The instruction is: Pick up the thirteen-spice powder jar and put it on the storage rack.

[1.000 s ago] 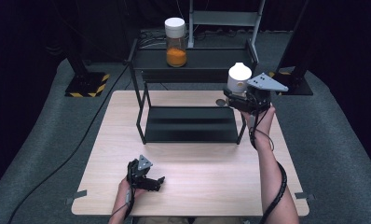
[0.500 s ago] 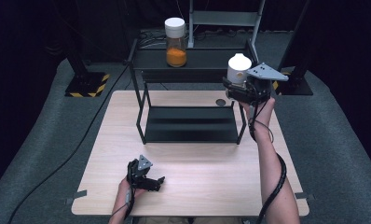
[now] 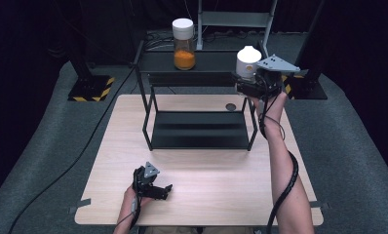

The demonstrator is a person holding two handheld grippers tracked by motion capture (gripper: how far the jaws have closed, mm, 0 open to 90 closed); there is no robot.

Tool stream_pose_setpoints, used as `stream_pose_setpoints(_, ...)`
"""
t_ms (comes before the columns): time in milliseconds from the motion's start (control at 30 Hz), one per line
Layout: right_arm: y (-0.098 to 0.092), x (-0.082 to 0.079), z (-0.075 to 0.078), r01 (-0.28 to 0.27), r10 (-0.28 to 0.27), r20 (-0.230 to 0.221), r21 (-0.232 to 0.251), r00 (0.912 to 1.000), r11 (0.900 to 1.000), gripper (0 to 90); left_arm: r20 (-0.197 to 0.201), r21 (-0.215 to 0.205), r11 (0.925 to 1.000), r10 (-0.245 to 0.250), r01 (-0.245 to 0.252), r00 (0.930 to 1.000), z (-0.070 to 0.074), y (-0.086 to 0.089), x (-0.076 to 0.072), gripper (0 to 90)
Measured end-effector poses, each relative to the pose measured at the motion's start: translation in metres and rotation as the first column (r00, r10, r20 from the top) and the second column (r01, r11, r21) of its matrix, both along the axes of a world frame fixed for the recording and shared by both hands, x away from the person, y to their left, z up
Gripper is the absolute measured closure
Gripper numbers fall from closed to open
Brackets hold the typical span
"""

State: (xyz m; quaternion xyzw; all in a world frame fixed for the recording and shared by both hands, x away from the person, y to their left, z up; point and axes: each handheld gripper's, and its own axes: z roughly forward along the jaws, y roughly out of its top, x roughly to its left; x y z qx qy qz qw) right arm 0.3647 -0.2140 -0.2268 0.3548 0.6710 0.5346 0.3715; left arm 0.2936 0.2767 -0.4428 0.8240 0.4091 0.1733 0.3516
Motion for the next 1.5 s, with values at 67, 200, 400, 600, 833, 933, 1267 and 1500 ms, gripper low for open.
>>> stream_pose_setpoints(67,0.001,0.002,0.002,0.003,-0.003,0.000,0.002,1.0000,1.000,30.2,0.001,0.000,1.0000,0.000,0.000,1.0000,0.000,0.000,0.000,0.1)
stream_pose_setpoints(200,0.001,0.004,0.004,0.004,-0.004,0.004,0.009,1.0000,1.000,30.2,0.000,0.000,1.0000,0.000,0.000,1.0000,0.000,0.000,0.000,0.1)
stream_pose_setpoints(400,0.002,0.009,0.013,0.010,-0.010,0.007,0.017,0.9999,1.000,30.2,0.000,0.000,1.0000,0.000,0.000,1.0000,0.000,0.000,0.000,0.1)
stream_pose_setpoints(600,0.003,0.013,0.021,0.021,-0.021,0.009,0.018,0.9997,1.000,30.2,0.000,0.000,1.0000,0.000,0.000,1.0000,0.000,0.000,0.000,0.1)
stream_pose_setpoints(833,0.003,0.023,0.029,0.044,-0.045,0.005,0.030,0.9990,0.999,30.2,0.001,-0.003,1.0000,0.001,-0.001,1.0000,0.000,0.000,0.000,0.1)
stream_pose_setpoints(933,0.003,0.028,0.032,0.051,-0.051,-0.004,0.029,0.9987,0.998,30.2,0.000,-0.002,1.0000,0.001,-0.001,1.0000,0.000,0.000,0.000,0.1)
stream_pose_setpoints(1267,0.007,0.046,0.039,0.083,-0.083,-0.023,0.032,0.9963,0.996,30.2,0.000,0.000,1.0000,0.000,0.000,1.0000,0.000,0.000,0.000,0.1)
stream_pose_setpoints(1500,0.010,0.058,0.044,0.107,-0.106,-0.037,0.028,0.9937,0.994,30.3,-0.001,0.000,1.0000,-0.001,0.001,1.0000,0.000,0.000,0.000,0.1)
